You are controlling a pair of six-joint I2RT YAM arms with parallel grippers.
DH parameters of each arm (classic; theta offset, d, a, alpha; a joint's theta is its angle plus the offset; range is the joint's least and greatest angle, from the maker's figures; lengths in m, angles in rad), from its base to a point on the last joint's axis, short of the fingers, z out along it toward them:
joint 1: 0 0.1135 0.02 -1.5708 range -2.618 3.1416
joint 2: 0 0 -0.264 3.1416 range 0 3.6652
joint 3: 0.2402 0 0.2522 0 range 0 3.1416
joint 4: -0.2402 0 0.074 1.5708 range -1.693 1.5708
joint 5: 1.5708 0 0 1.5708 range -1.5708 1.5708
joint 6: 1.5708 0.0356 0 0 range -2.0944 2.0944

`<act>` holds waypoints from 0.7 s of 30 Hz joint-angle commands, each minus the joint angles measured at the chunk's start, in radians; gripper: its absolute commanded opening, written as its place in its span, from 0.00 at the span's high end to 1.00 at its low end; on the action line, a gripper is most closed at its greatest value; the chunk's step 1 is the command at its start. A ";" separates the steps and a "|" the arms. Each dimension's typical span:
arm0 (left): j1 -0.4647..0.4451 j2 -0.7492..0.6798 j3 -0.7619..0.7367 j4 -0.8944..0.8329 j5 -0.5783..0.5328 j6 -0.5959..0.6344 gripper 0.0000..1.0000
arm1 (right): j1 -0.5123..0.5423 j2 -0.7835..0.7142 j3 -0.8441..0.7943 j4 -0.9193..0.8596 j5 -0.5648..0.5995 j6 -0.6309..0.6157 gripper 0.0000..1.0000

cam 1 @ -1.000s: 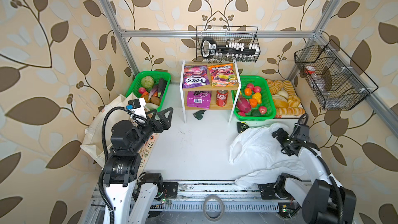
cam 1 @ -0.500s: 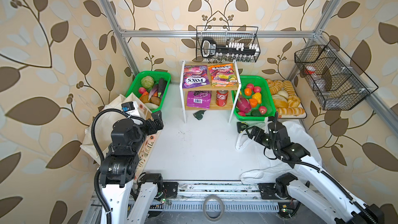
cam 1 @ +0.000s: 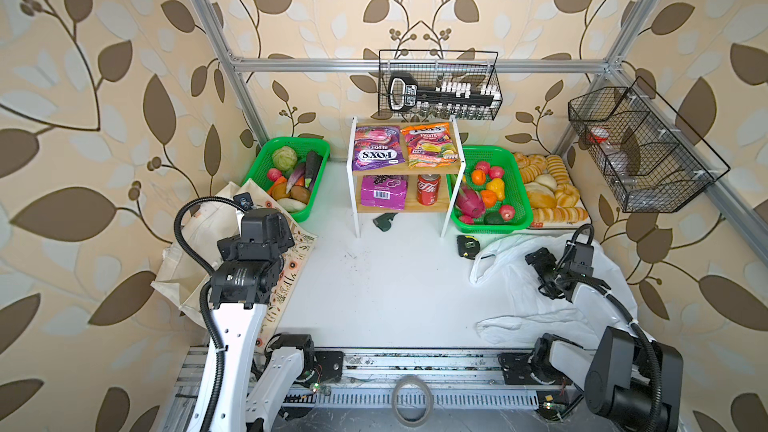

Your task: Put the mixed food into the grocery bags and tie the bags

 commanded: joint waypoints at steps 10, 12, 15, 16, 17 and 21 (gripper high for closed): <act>0.004 0.062 0.149 0.015 -0.204 0.064 0.01 | 0.445 -0.235 0.122 0.064 -0.033 -0.049 0.09; 0.004 0.043 0.160 0.036 -0.189 0.070 0.01 | 0.578 -0.166 0.156 0.116 -0.052 -0.054 0.09; 0.004 0.046 0.170 0.008 -0.133 0.077 0.01 | 0.745 -0.012 0.230 0.151 -0.001 -0.061 0.10; 0.004 0.050 0.166 0.003 -0.161 0.077 0.01 | 0.775 0.040 0.252 0.178 -0.004 -0.064 0.11; 0.005 0.051 0.158 0.007 -0.188 0.086 0.01 | 0.798 0.080 0.268 0.208 -0.011 -0.063 0.12; 0.005 0.061 0.148 0.009 -0.253 0.093 0.01 | 0.831 0.176 0.301 0.308 -0.021 -0.038 0.15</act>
